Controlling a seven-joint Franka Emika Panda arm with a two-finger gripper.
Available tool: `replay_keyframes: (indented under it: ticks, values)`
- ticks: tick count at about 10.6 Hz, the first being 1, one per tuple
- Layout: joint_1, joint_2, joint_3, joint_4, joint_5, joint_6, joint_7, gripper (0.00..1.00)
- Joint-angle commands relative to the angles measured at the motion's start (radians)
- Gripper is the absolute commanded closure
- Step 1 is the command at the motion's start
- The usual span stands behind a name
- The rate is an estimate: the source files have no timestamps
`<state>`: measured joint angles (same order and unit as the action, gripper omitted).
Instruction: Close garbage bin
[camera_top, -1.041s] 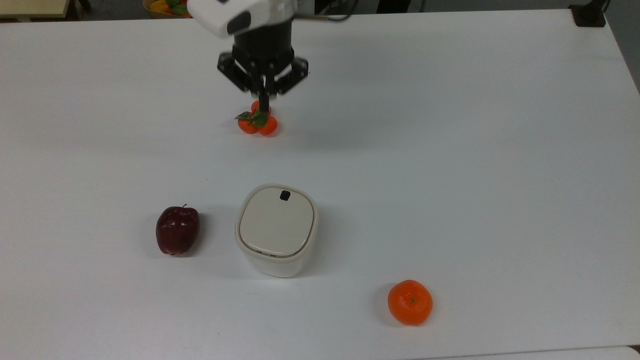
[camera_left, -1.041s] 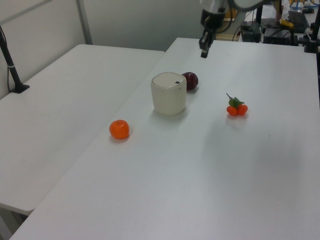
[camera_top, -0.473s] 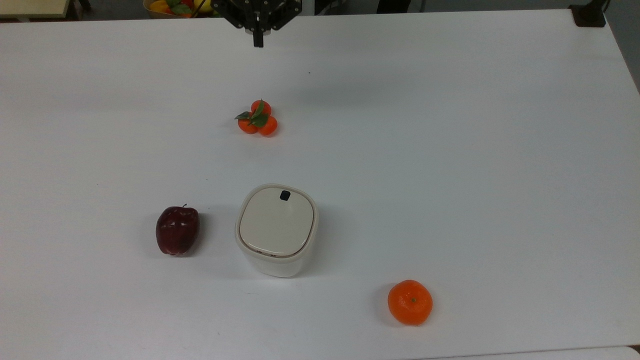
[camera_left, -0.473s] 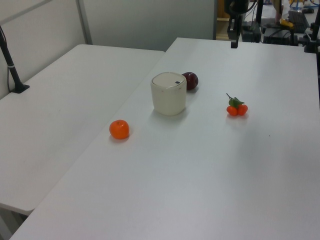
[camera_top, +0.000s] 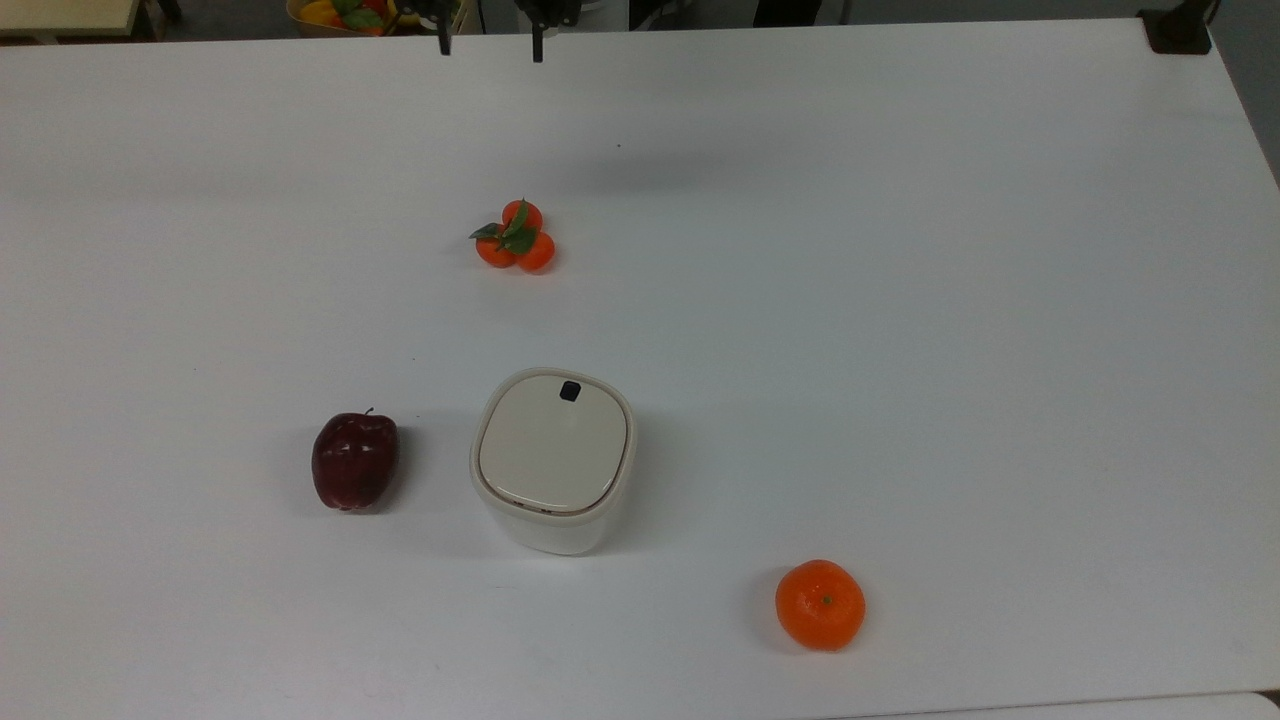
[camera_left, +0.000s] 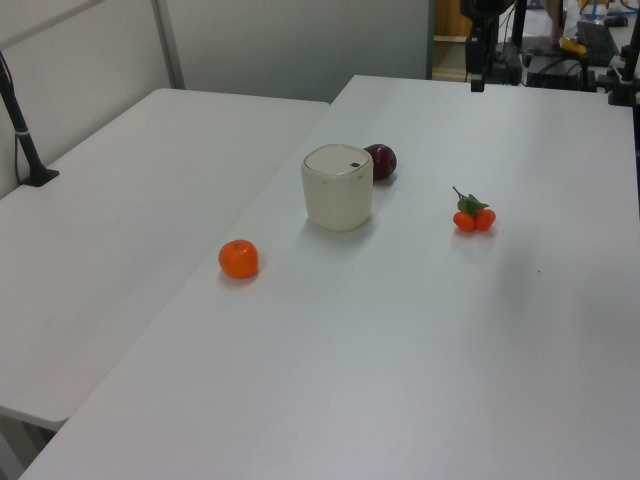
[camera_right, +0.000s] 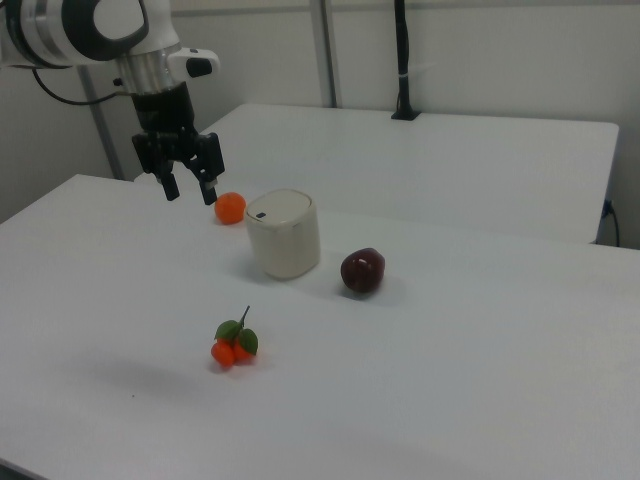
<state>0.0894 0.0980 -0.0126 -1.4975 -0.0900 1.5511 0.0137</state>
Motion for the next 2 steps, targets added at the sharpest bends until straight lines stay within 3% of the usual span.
replay_keyframes:
  ticks: [1,2]
  values:
    - [-0.013,-0.032,-0.007,-0.033,-0.014,0.007,-0.023,0.00]
    - [-0.013,-0.032,-0.007,-0.030,-0.014,0.007,-0.023,0.00]
